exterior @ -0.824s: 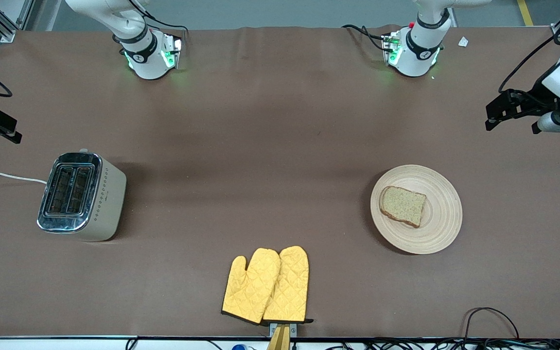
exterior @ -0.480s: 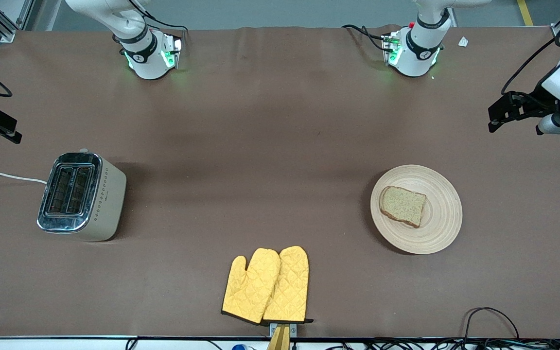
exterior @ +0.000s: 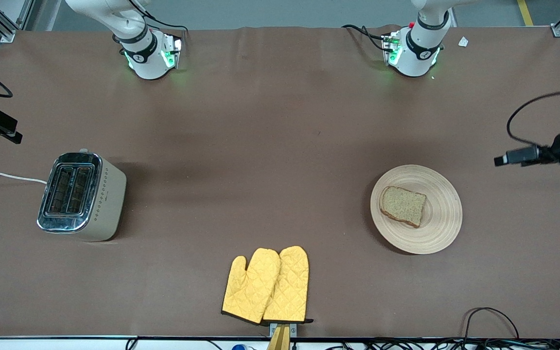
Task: Move plate and put bread in toaster
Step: 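Lower the left gripper to the wooden plate rim, then push the plate toward the toaster with the left gripper while the right gripper reaches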
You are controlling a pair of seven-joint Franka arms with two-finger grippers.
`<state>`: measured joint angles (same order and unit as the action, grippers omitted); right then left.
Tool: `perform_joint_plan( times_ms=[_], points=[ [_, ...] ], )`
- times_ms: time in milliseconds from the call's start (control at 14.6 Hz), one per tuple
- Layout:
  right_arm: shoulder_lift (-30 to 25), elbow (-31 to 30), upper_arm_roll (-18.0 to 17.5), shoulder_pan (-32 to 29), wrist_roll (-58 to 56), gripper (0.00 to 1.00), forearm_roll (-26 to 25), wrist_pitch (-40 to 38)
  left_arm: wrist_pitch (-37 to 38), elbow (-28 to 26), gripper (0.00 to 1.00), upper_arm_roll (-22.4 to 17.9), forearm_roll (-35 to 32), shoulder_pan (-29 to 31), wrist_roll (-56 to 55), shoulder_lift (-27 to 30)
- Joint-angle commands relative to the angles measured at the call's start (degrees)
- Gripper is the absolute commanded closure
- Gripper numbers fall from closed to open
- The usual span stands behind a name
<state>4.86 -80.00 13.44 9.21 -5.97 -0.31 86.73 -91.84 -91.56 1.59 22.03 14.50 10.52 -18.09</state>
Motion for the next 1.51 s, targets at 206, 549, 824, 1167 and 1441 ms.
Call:
perform_joint_plan(
  times_ms=[206,549,824,1167,1441],
  points=[
    [-0.3,-0.1,-0.3,-0.4,0.1,0.0,-0.3,-0.3,-0.1,7.7,0.0,0.4,10.4,4.7,9.4,-23.5],
    [-0.3,0.0,-0.3,-0.4,0.0,0.0,-0.2,-0.2,-3.5,7.6,0.0,0.6,11.6,6.1,14.3,-26.8],
    [-0.3,-0.1,-0.3,-0.4,0.0,0.0,-0.2,-0.2,-9.3,7.6,0.0,0.6,17.9,7.0,20.7,-29.7],
    [-0.3,-0.1,-0.3,-0.4,0.1,0.0,-0.2,-0.2,-10.4,7.4,0.31,0.7,20.9,6.9,22.1,-30.2],
    [-0.3,-0.1,-0.4,-0.4,0.1,0.0,-0.2,-0.2,-10.4,7.4,0.8,0.7,21.7,6.9,26.2,-30.8]
  ],
)
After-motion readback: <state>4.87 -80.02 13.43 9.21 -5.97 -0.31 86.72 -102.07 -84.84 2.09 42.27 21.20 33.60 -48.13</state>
